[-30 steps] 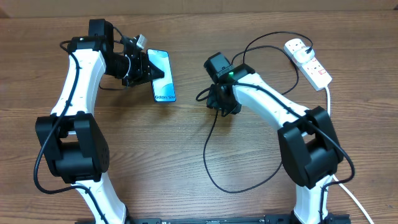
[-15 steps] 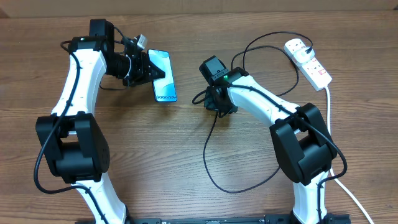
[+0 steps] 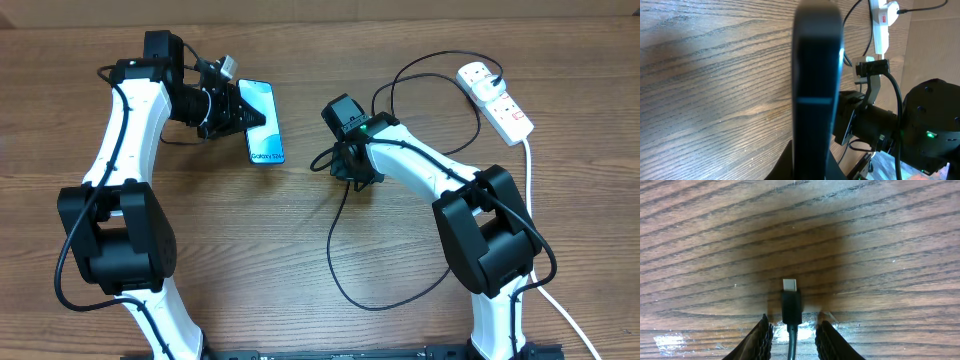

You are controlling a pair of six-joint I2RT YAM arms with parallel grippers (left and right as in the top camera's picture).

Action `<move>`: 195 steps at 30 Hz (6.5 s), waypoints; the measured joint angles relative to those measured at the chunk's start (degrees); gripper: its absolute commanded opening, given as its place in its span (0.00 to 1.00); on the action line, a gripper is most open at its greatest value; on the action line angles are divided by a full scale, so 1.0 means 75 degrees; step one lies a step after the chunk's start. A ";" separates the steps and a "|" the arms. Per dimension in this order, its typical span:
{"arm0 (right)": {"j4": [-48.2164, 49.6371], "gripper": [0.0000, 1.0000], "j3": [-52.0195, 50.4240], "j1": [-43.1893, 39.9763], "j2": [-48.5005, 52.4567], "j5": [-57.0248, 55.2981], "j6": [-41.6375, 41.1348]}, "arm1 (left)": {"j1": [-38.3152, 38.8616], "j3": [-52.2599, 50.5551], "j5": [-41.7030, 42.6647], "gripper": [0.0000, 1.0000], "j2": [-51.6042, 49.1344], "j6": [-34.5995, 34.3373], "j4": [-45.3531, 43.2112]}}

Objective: Plug charger to phone and switch on socket

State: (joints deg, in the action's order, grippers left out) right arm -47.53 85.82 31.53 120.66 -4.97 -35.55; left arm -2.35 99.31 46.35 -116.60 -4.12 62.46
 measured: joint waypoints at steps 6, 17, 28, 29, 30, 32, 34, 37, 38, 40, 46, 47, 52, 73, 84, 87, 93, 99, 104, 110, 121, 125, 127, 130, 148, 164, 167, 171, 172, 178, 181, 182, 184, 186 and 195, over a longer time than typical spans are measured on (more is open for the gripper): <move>0.0000 0.28 0.0000 0.0000 0.0000 -0.0023 0.0061 | 0.0000 0.0000 0.0000 0.04 0.0000 -0.0003 0.0000; -0.0012 0.26 0.0000 0.0000 0.0000 -0.0050 0.0105 | 0.0000 0.0000 0.0000 0.04 0.0000 -0.0003 0.0000; -0.0032 0.26 0.0000 0.0000 0.0000 -0.0050 0.0114 | 0.0000 0.0000 0.0000 0.04 0.0000 -0.0003 0.0000; -0.0032 0.26 -0.0003 0.0000 0.0000 -0.0052 0.0111 | 0.0000 0.0000 0.0000 0.04 0.0000 -0.0003 0.0000; -0.0035 0.26 0.0000 0.0000 0.0000 -0.0052 0.0114 | 0.0000 0.0000 0.0000 0.04 0.0000 -0.0003 0.0000; -0.0029 0.26 0.0000 0.0000 0.0000 -0.0050 0.0111 | 0.0000 0.0000 0.0000 0.04 0.0000 -0.0003 0.0000; -0.0035 0.26 0.0000 -0.0003 0.0000 -0.0050 0.0114 | 0.0000 0.0000 0.0000 0.04 0.0000 -0.0003 0.0000; -0.0032 0.26 0.0000 0.0000 0.0000 -0.0052 0.0114 | 0.0000 0.0000 0.0000 0.04 0.0000 -0.0003 0.0000; -0.0032 0.26 -0.0003 0.0000 0.0000 -0.0050 0.0114 | 0.0000 0.0000 0.0003 0.04 0.0000 -0.0003 0.0000; -0.0029 0.25 0.0000 0.0000 0.0009 -0.0050 0.0111 | 0.0000 0.0000 0.0000 0.04 0.0000 -0.0003 0.0000; -0.0067 0.21 0.0000 0.0000 0.0117 -0.0055 0.0119 | 0.0000 0.0000 0.0000 0.04 0.0000 -0.0003 -0.0003; -0.0064 0.21 0.0000 0.0000 0.0117 -0.0050 0.0137 | 0.0000 0.0000 0.0003 0.04 0.0000 -0.0003 -0.0006; -0.0061 0.17 0.0000 0.0000 0.0117 -0.0052 0.0140 | 0.0000 0.0000 0.0020 0.04 0.0000 -0.0003 -0.0012; 0.0259 0.04 0.0000 -0.0006 0.0134 0.0335 0.0134 | 0.0000 0.0000 0.0023 0.04 0.0000 -0.0003 -0.0012; -0.0487 0.04 0.0306 -0.0449 0.0061 0.1440 0.0216 | 0.0000 0.0000 0.1495 0.04 0.0000 0.0128 -0.0146; -0.0699 0.04 0.0306 -0.0726 -0.0376 0.2250 0.0603 | 0.0000 0.0000 0.2731 0.04 0.0000 0.0210 -0.0344; -0.0982 0.04 0.0326 -0.1233 -0.2113 0.4264 0.1582 | 0.0000 0.0000 0.4607 0.04 0.0000 0.0195 -0.0580; -0.2014 0.04 0.0516 -0.1419 -0.3456 0.6365 0.2970 | 0.0000 0.0000 0.5228 0.04 0.0000 -0.0233 -0.0560; -0.2594 0.04 0.0513 -0.1349 -0.3532 0.7402 0.3946 | 0.0015 0.0000 0.5374 0.04 0.0000 -0.0662 -0.0522; -0.2358 0.04 0.0513 -0.1148 -0.3520 0.7947 0.4555 | 0.0184 0.0000 0.5423 0.04 0.0000 -0.0828 -0.0510; -0.1833 0.04 0.0513 -0.1128 -0.3520 0.8090 0.4401 | 0.0268 0.0000 0.5426 0.04 0.0000 -0.1040 -0.0513; -0.1760 0.04 0.0495 -0.1128 -0.3520 0.8090 0.4319 | 0.0265 0.0000 0.5426 0.04 0.0000 -0.1043 -0.0516; -0.1568 0.04 0.0376 -0.1128 -0.3520 0.8093 0.4214 | 0.0265 0.0000 0.5426 0.04 0.0000 -0.1043 -0.0522; -0.1008 0.04 -0.0023 -0.1128 -0.3520 0.8131 0.3923 | 0.0265 0.0000 0.5423 0.04 0.0000 -0.1043 -0.0536; 0.0338 0.04 -0.0548 -0.1116 -0.3468 0.8620 0.2841 | 0.0265 0.0000 0.5426 0.04 0.0000 -0.1067 -0.0542; 0.0985 0.04 -0.0560 -0.0600 -0.3465 0.8244 0.2212 | 0.0265 0.0000 0.5426 0.04 0.0000 -0.1323 -0.0557; 0.0991 0.04 -0.0560 -0.0600 -0.3468 0.8195 0.2142 | 0.0265 0.0000 0.5426 0.04 0.0000 -0.1329 -0.0557; 0.0991 0.04 -0.0560 -0.0600 -0.3468 0.7991 0.2037 | 0.0265 0.0000 0.5426 0.04 0.0000 -0.1381 -0.0557; 0.0988 0.04 -0.0560 -0.0600 -0.3468 0.7930 0.2002 | 0.0265 0.0000 0.5426 0.04 0.0000 -0.1387 -0.0557; 0.0985 0.04 -0.0560 -0.0600 -0.3468 0.7734 0.1935 | 0.0265 0.0000 0.5426 0.04 0.0000 -0.1408 -0.0673; 0.1005 0.04 -0.0560 -0.0600 -0.3465 0.7685 0.1932 | 0.0265 0.0000 0.5426 0.04 0.0000 -0.1408 -0.0679; 0.1014 0.04 -0.0560 -0.0600 -0.3468 0.7667 0.1935 | 0.0265 0.0000 0.5426 0.04 0.0000 -0.1408 -0.0679; 0.1017 0.04 -0.0560 -0.0600 -0.3465 0.7653 0.1932 | 0.0265 0.0000 0.5426 0.04 0.0000 -0.1408 -0.0685; 0.1026 0.04 -0.0560 -0.0603 -0.3465 0.7632 0.1920 | 0.0265 0.0000 0.5426 0.04 0.0000 -0.1411 -0.0708; 0.1035 0.04 -0.0560 -0.0755 -0.3465 0.7784 0.1912 | 0.0265 0.0000 0.5426 0.04 0.0000 -0.1411 -0.0743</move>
State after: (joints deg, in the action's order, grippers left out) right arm -39.77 81.62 25.87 94.67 53.41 -21.21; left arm -0.36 99.31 87.05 -116.60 -14.70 56.88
